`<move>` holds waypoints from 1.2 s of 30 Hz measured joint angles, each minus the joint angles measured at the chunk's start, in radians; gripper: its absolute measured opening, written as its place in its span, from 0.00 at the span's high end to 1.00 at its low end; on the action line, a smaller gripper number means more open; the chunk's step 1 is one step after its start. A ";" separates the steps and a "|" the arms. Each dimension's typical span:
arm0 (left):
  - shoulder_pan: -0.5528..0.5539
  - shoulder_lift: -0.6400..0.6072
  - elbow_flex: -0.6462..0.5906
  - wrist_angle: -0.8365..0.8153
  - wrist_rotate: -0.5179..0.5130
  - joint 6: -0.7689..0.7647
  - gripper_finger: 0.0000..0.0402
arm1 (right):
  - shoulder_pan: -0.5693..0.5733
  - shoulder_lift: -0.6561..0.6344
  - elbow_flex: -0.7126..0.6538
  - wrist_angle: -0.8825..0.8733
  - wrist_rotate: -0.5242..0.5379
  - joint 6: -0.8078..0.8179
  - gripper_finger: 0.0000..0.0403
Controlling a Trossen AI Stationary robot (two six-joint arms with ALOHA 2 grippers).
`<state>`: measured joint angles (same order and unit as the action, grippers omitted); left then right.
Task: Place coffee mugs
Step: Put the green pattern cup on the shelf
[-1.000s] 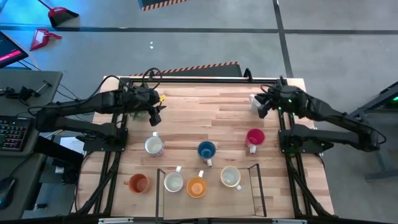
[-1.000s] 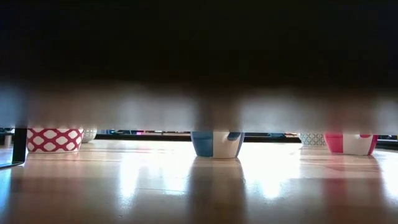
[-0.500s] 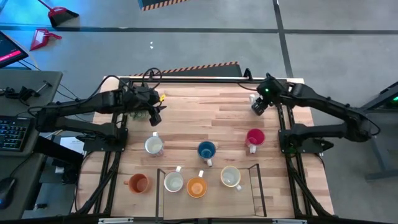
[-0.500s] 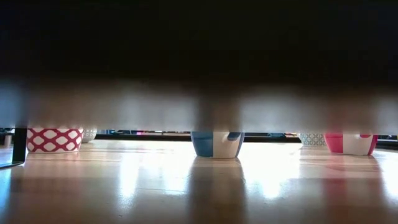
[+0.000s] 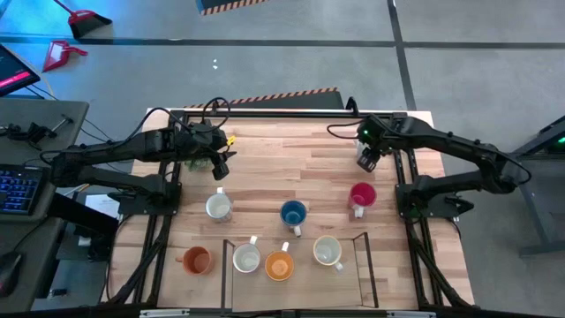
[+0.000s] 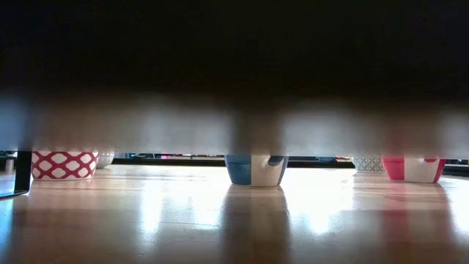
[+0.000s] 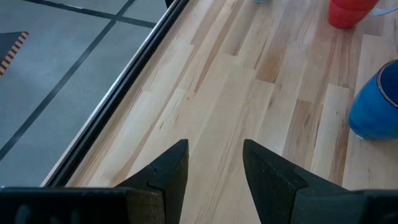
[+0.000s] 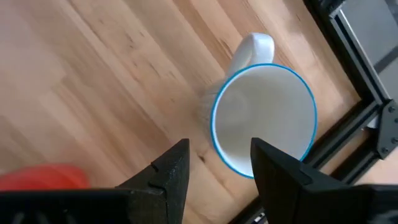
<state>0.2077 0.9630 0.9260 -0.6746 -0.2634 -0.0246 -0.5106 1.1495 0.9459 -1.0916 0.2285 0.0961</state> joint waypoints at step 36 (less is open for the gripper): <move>0.000 0.000 0.000 0.000 0.071 0.023 0.65 | -0.002 0.320 -0.001 0.063 0.035 0.207 0.64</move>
<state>0.2077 0.9632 0.9260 -0.6746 -0.1925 -0.0020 -0.5127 1.4692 0.9448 -1.0284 0.2637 0.3030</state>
